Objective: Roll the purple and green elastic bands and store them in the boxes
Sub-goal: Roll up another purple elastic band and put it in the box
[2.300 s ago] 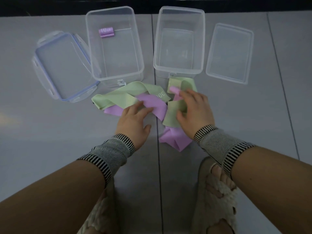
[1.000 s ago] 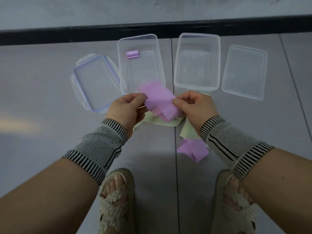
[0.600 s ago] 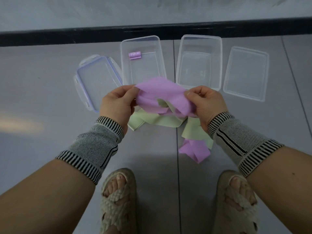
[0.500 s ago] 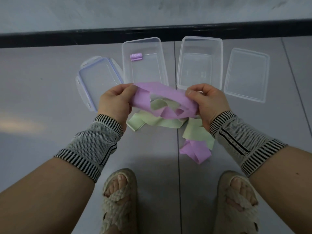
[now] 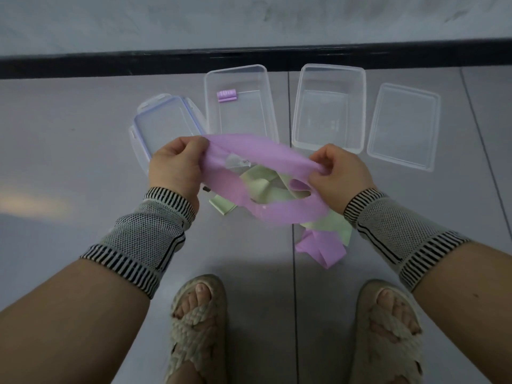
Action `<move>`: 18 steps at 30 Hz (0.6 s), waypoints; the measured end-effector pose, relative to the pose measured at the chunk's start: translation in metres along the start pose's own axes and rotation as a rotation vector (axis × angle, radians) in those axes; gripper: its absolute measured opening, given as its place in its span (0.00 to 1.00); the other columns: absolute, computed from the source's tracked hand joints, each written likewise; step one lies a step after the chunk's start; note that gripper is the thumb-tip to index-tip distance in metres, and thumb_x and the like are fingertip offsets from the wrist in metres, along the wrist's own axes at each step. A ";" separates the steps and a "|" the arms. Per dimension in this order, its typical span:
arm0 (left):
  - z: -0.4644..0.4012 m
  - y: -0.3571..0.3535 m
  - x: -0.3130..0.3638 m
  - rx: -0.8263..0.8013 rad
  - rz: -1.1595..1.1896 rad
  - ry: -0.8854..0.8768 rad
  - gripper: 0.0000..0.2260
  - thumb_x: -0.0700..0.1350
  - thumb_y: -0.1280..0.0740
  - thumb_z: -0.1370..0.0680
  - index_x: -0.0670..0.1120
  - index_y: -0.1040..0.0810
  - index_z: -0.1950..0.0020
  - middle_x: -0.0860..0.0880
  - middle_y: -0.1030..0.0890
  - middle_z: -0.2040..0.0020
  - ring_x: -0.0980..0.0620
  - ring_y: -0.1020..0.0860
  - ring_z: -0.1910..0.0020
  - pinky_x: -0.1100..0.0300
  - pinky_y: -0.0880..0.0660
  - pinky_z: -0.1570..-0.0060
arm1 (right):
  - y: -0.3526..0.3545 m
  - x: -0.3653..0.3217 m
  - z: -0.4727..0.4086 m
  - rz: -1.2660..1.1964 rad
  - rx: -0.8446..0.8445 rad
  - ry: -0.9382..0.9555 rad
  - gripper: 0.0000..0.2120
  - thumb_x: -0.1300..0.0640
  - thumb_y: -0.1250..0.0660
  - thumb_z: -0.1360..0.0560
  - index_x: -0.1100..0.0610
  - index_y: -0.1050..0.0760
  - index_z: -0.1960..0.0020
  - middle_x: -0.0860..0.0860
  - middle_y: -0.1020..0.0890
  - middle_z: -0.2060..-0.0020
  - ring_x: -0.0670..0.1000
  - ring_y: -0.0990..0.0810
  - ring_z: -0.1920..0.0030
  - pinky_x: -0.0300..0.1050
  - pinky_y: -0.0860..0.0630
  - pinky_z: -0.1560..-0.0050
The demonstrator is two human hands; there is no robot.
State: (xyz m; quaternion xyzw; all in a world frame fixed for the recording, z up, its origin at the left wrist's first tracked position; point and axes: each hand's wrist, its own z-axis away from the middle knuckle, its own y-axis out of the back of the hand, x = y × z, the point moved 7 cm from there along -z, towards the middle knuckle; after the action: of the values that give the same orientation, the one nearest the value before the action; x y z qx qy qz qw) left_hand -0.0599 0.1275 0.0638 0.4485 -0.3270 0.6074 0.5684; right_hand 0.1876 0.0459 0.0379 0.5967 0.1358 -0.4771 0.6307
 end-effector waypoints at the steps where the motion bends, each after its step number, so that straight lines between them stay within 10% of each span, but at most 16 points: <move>1: -0.001 0.002 0.001 0.015 0.018 0.000 0.09 0.39 0.33 0.28 0.47 0.21 0.68 0.48 0.26 0.68 0.50 0.30 0.67 0.60 0.32 0.66 | 0.000 0.002 -0.001 -0.053 -0.011 -0.027 0.07 0.61 0.33 0.30 0.50 0.25 0.60 0.43 0.21 0.67 0.42 0.22 0.66 0.33 0.27 0.66; 8: -0.005 0.017 -0.015 0.044 0.029 0.084 0.07 0.40 0.33 0.27 0.47 0.22 0.65 0.47 0.25 0.67 0.52 0.29 0.71 0.64 0.31 0.73 | -0.025 0.009 -0.002 -0.496 -0.077 -0.223 0.05 0.59 0.32 0.39 0.50 0.20 0.66 0.65 0.18 0.58 0.66 0.18 0.55 0.65 0.22 0.50; 15: -0.019 0.036 -0.064 0.054 0.003 0.204 0.05 0.41 0.32 0.26 0.46 0.21 0.62 0.47 0.23 0.65 0.49 0.26 0.65 0.57 0.26 0.61 | -0.052 0.022 -0.001 -0.288 -0.096 -0.200 0.06 0.63 0.33 0.28 0.53 0.21 0.58 0.51 0.21 0.63 0.51 0.23 0.61 0.48 0.23 0.54; 18: -0.025 0.036 -0.099 -0.011 -0.122 0.299 0.05 0.42 0.32 0.25 0.46 0.19 0.50 0.47 0.20 0.58 0.47 0.23 0.56 0.56 0.25 0.56 | -0.064 0.035 0.000 0.075 -0.061 -0.161 0.12 0.58 0.35 0.27 0.51 0.22 0.45 0.51 0.21 0.49 0.52 0.21 0.50 0.48 0.24 0.43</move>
State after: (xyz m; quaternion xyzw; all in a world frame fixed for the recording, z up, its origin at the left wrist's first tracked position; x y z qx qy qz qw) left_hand -0.1042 0.1064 -0.0324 0.3687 -0.2141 0.6299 0.6492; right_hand 0.1566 0.0416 -0.0278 0.5416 0.0764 -0.4954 0.6749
